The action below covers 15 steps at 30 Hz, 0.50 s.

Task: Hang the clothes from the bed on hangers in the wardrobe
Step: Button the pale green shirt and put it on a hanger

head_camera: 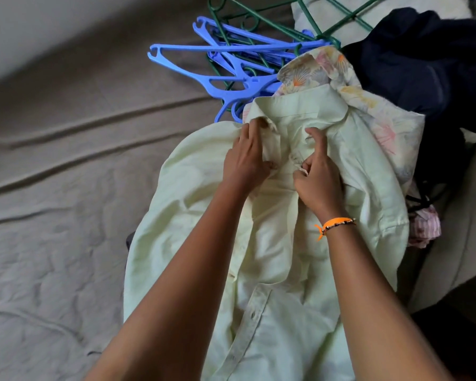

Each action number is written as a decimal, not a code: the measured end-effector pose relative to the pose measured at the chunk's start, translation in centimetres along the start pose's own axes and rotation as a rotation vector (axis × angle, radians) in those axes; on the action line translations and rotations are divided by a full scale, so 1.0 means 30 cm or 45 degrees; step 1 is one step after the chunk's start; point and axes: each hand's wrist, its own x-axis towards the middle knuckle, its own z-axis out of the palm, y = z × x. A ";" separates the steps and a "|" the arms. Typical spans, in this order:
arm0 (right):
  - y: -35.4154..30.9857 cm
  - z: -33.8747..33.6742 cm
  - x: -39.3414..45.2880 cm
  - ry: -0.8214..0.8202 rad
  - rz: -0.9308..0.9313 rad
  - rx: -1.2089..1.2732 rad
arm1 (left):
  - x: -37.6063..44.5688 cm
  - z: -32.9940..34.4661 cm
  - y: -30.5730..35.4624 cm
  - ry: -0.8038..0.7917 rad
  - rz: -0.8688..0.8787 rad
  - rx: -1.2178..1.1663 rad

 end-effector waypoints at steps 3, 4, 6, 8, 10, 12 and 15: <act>-0.013 -0.025 -0.007 0.035 -0.057 0.084 | 0.004 -0.009 0.002 0.066 0.041 -0.081; -0.027 -0.037 -0.007 0.095 -0.092 0.093 | 0.003 -0.012 0.003 0.104 0.071 -0.104; -0.061 -0.061 0.013 0.200 -0.145 0.031 | 0.004 -0.015 0.005 0.169 0.103 -0.155; -0.097 -0.078 0.055 0.179 -0.169 -0.215 | 0.004 -0.017 0.017 0.177 0.045 -0.275; -0.135 -0.083 0.101 0.086 -0.106 -0.380 | 0.012 -0.017 0.037 0.177 -0.158 -0.531; -0.165 -0.071 0.127 0.146 0.023 -0.423 | 0.021 -0.037 0.066 0.204 -0.518 -0.984; -0.184 -0.065 0.108 0.366 0.197 -0.373 | 0.035 -0.074 0.101 0.121 -0.880 -1.448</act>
